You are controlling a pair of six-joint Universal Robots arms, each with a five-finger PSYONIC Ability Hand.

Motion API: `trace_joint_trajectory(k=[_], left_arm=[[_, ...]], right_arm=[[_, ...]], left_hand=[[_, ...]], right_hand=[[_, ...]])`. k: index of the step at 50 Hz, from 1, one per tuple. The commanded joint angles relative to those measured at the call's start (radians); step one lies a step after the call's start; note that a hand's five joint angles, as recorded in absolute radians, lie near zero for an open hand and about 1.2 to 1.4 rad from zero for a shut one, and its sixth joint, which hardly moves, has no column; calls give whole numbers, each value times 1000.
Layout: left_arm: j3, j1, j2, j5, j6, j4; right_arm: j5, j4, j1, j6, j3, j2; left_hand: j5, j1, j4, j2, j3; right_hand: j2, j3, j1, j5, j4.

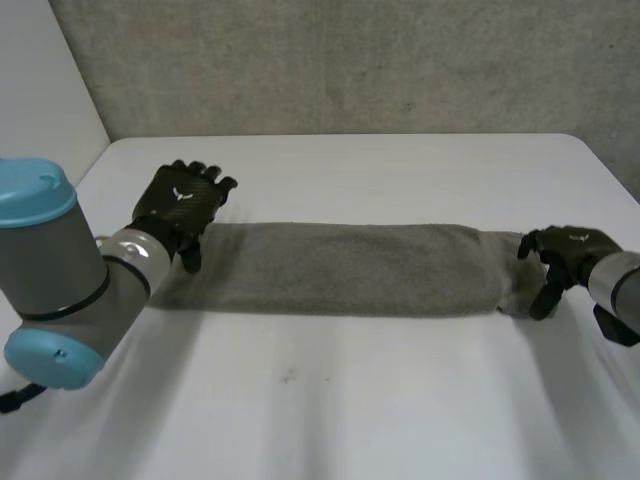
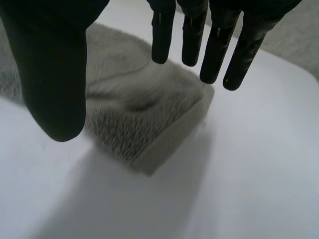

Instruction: Fold the laundry

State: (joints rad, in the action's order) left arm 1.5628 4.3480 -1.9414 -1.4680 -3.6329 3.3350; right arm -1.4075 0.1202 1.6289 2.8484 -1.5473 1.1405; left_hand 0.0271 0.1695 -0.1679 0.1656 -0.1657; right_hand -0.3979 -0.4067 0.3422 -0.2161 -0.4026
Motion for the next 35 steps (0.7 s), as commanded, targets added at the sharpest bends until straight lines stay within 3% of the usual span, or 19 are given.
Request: trace_joint_trajectory(k=[1,9,11,12,15,17,18,21,24,27,29,35], left_arm=[[49,15,15,6,57,4],[80,15,15,8,60,37],[80,15,15,8,60,38],[80,15,15,8,60,38],[80,15,15,8,60,38],[82,15,16,8,60,38],[82,15,16,8,60,38],[82,15,24,6,60,38],[82,15,28,6,60,38],[83,15,41,6,60,37],[89,15,45,6,60,38],[91,15,48,5,62,38]], right_arm=[[38,-152,-24,-20,-60,-61],[36,-191,-30,-112,-60,-107],[35,-197,-34,-135,-50,-129],[29,-208,-35,-142,-42,-142],[15,-221,-41,-159,-27,-150],[-69,-244,-69,-254,-2,-137],[-70,-244,-69,-254,-2,-137],[-229,-335,-109,-464,7,-38],[-245,-364,-110,-523,13,-1],[-219,-393,-40,-570,19,22],[-162,-398,139,-540,74,28],[-116,-401,359,-508,156,-10]], left_hand=[[-20,12,-13,16,-16],[-20,12,-13,16,-16],[-20,12,-13,16,-16],[-20,12,-13,16,-16],[-20,12,-13,16,-16],[-20,12,-13,16,-16],[-20,12,-13,16,-16],[-20,12,-13,16,-16],[-20,12,-13,16,-16],[-20,12,-13,16,-16],[-20,12,-13,16,-16],[-20,12,-13,16,-16]], right_hand=[[-127,-119,183,-135,-123],[-318,-310,374,-326,-314],[-674,-665,730,-681,-669],[-995,-986,1051,-1002,-990],[-998,-990,1054,-1006,-994],[-998,-990,1054,-1006,-994],[-998,-990,1054,-1006,-994],[-998,-990,1054,-1006,-994],[-998,-990,1054,-1006,-994],[-998,-990,1054,-1006,-994],[-998,-990,1054,-1006,-994],[-998,-990,1054,-1006,-994]])
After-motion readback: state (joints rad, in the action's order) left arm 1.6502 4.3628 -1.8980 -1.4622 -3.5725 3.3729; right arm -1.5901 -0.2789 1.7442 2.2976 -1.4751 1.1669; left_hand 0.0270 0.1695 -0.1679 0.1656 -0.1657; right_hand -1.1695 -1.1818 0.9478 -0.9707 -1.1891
